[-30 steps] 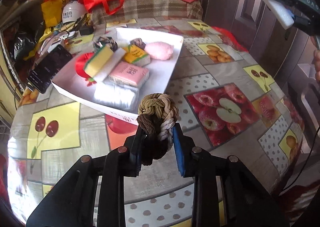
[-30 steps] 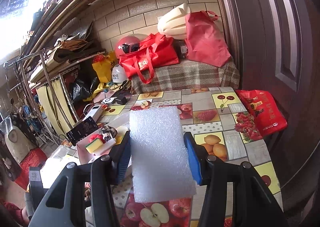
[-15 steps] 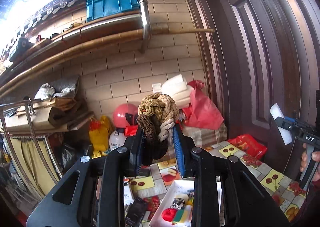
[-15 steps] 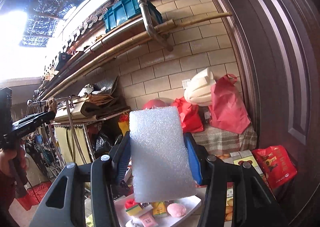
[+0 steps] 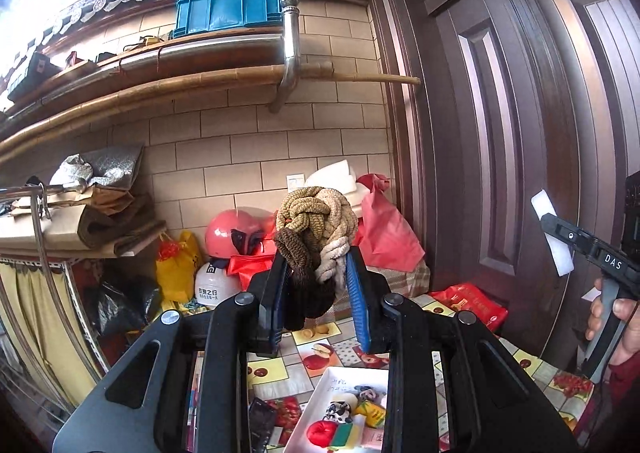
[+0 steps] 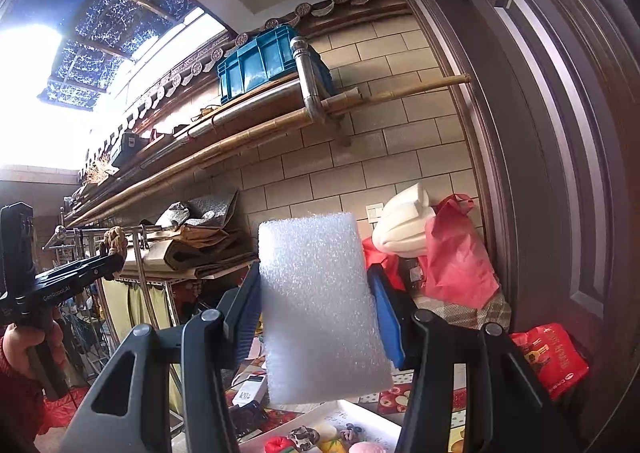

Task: Organize soft objects
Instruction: 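Lift the rope knot and foam block and carry both toward the white box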

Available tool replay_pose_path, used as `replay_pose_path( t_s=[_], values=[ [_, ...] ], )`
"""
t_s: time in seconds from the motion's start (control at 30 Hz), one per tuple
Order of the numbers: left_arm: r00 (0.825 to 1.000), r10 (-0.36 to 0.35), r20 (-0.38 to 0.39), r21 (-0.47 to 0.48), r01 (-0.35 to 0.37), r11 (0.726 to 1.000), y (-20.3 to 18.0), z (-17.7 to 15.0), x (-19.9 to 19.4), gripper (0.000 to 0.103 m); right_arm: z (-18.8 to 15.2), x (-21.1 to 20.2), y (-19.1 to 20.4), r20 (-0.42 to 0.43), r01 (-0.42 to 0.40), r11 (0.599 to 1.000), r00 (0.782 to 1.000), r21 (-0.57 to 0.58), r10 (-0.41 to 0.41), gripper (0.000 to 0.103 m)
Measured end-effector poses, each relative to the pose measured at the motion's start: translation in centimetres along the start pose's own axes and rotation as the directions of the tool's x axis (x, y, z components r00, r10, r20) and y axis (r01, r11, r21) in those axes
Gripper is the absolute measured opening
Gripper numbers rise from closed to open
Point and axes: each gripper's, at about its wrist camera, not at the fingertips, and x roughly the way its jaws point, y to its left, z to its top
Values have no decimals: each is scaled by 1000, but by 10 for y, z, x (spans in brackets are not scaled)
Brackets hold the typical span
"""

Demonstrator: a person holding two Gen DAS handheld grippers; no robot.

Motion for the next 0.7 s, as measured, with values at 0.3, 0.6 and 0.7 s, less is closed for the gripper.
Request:
replay_pose_path(
  t_s=[0.3, 0.6, 0.7],
  values=[
    [999, -23, -42, -20, 22, 1000, 4, -15, 26, 27, -7, 10, 3, -31, 2, 1000, 1000, -6, -2, 51],
    [994, -45, -97, -39, 42, 998, 1, -33, 50, 27, -15, 29, 3, -83, -7, 1000, 997, 1, 7, 51],
    [993, -41, -110, -36, 37, 999, 2, -35, 57, 27, -20, 37, 3, -99, -9, 1000, 995, 0, 8, 51]
  ],
)
